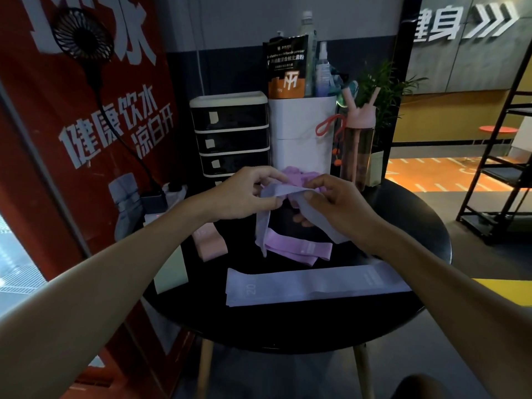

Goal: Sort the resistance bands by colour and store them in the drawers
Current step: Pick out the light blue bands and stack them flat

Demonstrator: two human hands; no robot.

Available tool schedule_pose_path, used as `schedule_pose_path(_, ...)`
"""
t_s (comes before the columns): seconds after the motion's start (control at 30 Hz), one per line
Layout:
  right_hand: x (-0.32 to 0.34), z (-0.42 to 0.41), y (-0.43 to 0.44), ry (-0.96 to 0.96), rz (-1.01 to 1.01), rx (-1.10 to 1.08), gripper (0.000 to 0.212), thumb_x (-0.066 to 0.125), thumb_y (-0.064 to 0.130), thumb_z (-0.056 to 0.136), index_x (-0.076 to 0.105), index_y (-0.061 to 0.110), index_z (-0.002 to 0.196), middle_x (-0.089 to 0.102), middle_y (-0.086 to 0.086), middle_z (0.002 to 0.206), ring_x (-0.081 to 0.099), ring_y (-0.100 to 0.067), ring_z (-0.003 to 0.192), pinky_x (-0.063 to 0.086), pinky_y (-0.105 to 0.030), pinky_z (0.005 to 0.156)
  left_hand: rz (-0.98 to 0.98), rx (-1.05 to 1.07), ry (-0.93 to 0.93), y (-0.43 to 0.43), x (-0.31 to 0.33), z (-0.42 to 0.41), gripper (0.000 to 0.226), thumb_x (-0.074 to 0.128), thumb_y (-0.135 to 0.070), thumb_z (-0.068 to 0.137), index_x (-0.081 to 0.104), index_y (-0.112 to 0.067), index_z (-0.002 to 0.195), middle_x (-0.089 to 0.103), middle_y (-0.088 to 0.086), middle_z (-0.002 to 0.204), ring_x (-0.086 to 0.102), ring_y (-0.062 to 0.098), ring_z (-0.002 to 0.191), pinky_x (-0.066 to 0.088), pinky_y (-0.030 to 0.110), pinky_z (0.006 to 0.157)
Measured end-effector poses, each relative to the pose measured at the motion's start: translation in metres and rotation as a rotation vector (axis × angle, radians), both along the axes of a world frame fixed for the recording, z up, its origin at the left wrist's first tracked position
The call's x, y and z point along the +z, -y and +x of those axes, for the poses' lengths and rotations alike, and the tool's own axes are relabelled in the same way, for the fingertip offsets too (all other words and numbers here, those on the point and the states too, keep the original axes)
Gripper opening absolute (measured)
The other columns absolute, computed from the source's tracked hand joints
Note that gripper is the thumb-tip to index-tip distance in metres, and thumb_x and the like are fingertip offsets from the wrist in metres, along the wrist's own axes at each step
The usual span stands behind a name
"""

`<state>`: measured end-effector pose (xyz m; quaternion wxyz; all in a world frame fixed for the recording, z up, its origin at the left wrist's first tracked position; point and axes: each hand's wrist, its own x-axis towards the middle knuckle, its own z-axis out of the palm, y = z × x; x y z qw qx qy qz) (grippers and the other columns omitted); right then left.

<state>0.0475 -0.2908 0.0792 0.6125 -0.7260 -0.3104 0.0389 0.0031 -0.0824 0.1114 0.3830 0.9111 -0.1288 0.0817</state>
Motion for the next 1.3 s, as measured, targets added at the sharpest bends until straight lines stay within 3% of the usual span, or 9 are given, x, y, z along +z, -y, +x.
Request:
schedule_pose_path(0.13, -0.002, 0.001, 0.005, 0.039, -0.098, 0.03, 0.014, 0.052, 0.008, 0.099, 0.06, 0.005, 0.11, 0.073, -0.016, 0.087, 0.074, -0.022, 0.076, 0.061, -0.029, 0.069, -0.036, 0.024, 0.004, -0.003, -0.001, 0.003, 0.019, 0.061, -0.004, 0.096, 0.068, -0.006, 0.113, 0.071, 0.016, 0.101, 0.071, 0.018, 0.088, 0.058, 0.026, 0.081)
schedule_pose_path(0.27, -0.003, 0.005, 0.004, 0.145, -0.159, -0.055, 0.016, 0.049, 0.011, 0.101, 0.063, 0.008, 0.105, 0.071, -0.012, 0.082, 0.072, -0.024, 0.071, 0.06, -0.034, 0.064, 0.016, 0.023, -0.025, -0.003, -0.005, 0.006, 0.023, 0.054, -0.003, 0.097, 0.071, -0.009, 0.112, 0.073, 0.007, 0.097, 0.072, 0.012, 0.087, 0.049, 0.014, 0.07)
schedule_pose_path(0.37, -0.005, 0.009, 0.007, 0.196, -0.152, -0.114, 0.014, 0.053, 0.013, 0.099, 0.064, 0.011, 0.106, 0.07, -0.003, 0.082, 0.07, -0.017, 0.07, 0.056, -0.027, 0.062, 0.037, 0.002, -0.071, -0.005, -0.007, 0.006, 0.027, 0.06, -0.005, 0.092, 0.068, -0.016, 0.115, 0.073, 0.007, 0.103, 0.072, 0.02, 0.09, 0.055, 0.023, 0.075)
schedule_pose_path(0.53, -0.008, 0.015, 0.024, 0.238, -0.232, -0.073, 0.014, 0.069, 0.007, 0.086, 0.071, 0.013, 0.099, 0.071, 0.003, 0.094, 0.068, -0.012, 0.087, 0.056, -0.027, 0.084, 0.141, -0.022, -0.085, -0.013, -0.009, -0.001, 0.027, 0.075, -0.012, 0.082, 0.065, -0.026, 0.103, 0.071, 0.001, 0.101, 0.066, 0.012, 0.082, 0.055, 0.03, 0.082)
schedule_pose_path(0.67, -0.014, 0.016, 0.04, 0.341, -0.388, -0.055, 0.017, 0.072, 0.008, 0.084, 0.068, 0.018, 0.098, 0.066, 0.003, 0.096, 0.063, -0.011, 0.087, 0.052, -0.025, 0.083, 0.318, -0.009, -0.081, -0.02, -0.017, -0.006, 0.026, 0.076, -0.024, 0.076, 0.06, -0.034, 0.094, 0.06, -0.01, 0.092, 0.056, 0.01, 0.078, 0.048, 0.033, 0.073)
schedule_pose_path(0.87, -0.029, 0.014, 0.069, 0.229, -0.503, 0.03, 0.039, 0.082, 0.014, 0.075, 0.061, 0.033, 0.102, 0.062, 0.01, 0.107, 0.061, -0.005, 0.096, 0.053, -0.018, 0.079, 0.35, -0.012, -0.085, -0.023, -0.031, -0.022, 0.025, 0.076, -0.031, 0.074, 0.058, -0.037, 0.091, 0.059, -0.007, 0.093, 0.057, 0.012, 0.079, 0.05, 0.04, 0.077)
schedule_pose_path(1.0, -0.031, 0.012, 0.077, 0.233, -0.631, 0.095, 0.041, 0.082, 0.024, 0.075, 0.059, 0.036, 0.107, 0.058, 0.013, 0.112, 0.058, -0.005, 0.102, 0.052, -0.026, 0.086, 0.329, -0.058, -0.139, -0.017, -0.039, -0.031, 0.028, 0.078, -0.015, 0.083, 0.059, -0.017, 0.103, 0.054, -0.012, 0.09, 0.055, -0.008, 0.062, 0.041, 0.009, 0.056)
schedule_pose_path(1.13, -0.033, 0.01, 0.081, 0.27, -0.731, 0.113, 0.038, 0.08, 0.027, 0.078, 0.057, 0.041, 0.105, 0.057, 0.015, 0.115, 0.056, -0.004, 0.105, 0.05, -0.024, 0.088, 0.339, -0.057, -0.172, -0.019, -0.051, -0.034, 0.031, 0.081, -0.027, 0.078, 0.058, -0.032, 0.098, 0.055, -0.024, 0.094, 0.055, 0.004, 0.085, 0.048, 0.025, 0.079)
schedule_pose_path(1.3, -0.037, 0.008, 0.086, 0.279, -0.827, 0.13, 0.038, 0.079, 0.023, 0.079, 0.058, 0.036, 0.107, 0.055, 0.017, 0.113, 0.054, -0.004, 0.104, 0.045, -0.015, 0.08, 0.376, -0.088, -0.197, -0.012, -0.066, -0.044, 0.032, 0.078, -0.041, 0.077, 0.056, -0.036, 0.099, 0.06, -0.007, 0.104, 0.06, 0.013, 0.091, 0.054, 0.041, 0.084)
